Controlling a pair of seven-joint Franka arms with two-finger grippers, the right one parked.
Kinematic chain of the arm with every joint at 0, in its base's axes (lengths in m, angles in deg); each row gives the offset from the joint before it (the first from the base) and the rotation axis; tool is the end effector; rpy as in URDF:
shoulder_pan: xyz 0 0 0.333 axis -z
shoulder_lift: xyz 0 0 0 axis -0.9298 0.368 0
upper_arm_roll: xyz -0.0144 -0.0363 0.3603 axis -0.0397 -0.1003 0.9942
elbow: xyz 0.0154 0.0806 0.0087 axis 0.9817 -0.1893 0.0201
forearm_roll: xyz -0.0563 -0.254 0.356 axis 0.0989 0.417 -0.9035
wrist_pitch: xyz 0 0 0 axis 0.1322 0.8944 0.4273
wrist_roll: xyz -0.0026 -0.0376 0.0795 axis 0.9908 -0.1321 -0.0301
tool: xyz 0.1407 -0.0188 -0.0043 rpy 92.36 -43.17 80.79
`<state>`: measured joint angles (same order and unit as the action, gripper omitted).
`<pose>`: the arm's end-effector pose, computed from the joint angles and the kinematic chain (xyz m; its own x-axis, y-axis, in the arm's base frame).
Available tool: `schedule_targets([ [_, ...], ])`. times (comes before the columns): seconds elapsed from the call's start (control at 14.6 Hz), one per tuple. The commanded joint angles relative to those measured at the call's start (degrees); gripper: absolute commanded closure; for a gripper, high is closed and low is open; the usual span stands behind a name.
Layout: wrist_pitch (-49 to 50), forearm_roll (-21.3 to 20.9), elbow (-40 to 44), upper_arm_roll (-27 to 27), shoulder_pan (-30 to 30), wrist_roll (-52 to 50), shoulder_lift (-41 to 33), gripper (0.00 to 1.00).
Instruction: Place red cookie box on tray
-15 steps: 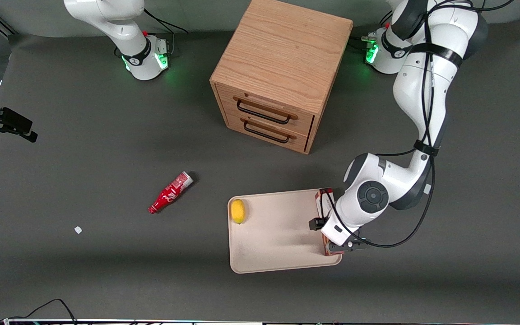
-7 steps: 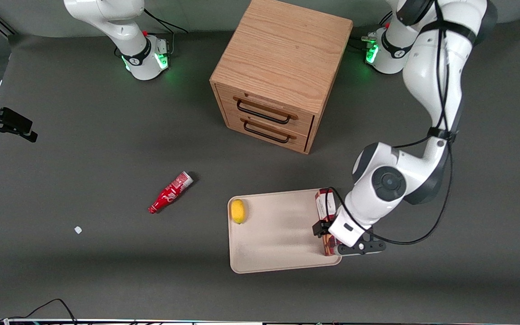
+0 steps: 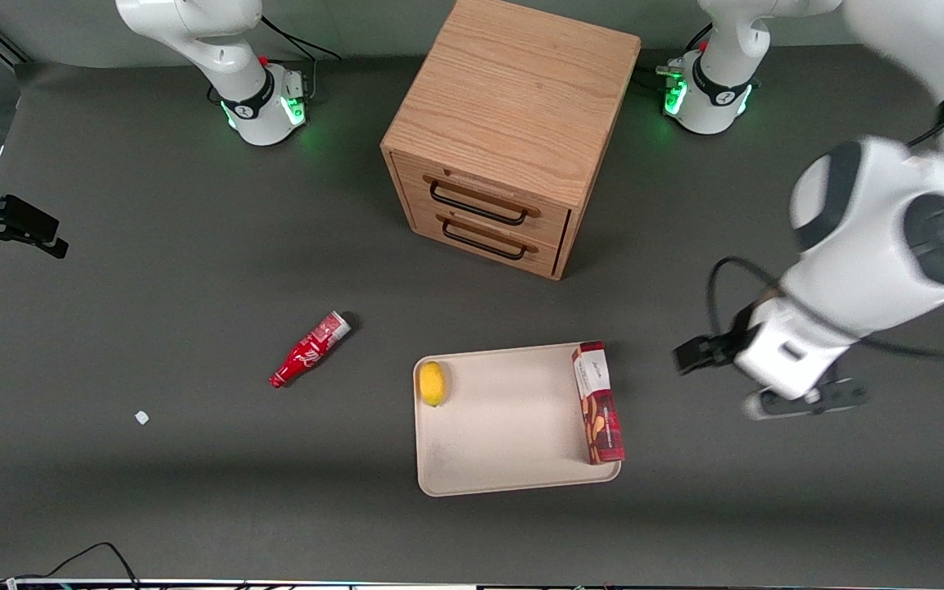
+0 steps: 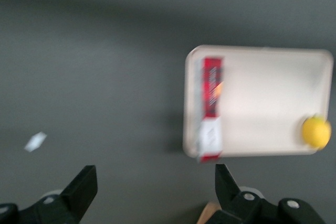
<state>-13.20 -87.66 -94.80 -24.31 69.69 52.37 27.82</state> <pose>0.7234 -0.1627 0.5350 0.9944 0.1051 0.0094 0.1035 -0.9890 0.1057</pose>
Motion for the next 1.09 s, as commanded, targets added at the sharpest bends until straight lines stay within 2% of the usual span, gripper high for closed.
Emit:
schedule_targets([
  [0.0,3.9,1.19,-7.33,0.04,-5.39,7.76,-7.81,0.0],
  [0.21,4.08,0.4,-17.95,0.65,-10.5,15.94,-17.2,0.0],
  [0.34,4.43,-0.39,-21.58,1.71,-12.17,17.88,-21.35,0.0],
  [0.62,7.25,-1.44,-22.03,2.67,-13.85,19.82,-24.87,0.0],
  [1.03,8.22,-1.36,-21.94,3.64,-13.76,20.18,-25.14,0.0],
])
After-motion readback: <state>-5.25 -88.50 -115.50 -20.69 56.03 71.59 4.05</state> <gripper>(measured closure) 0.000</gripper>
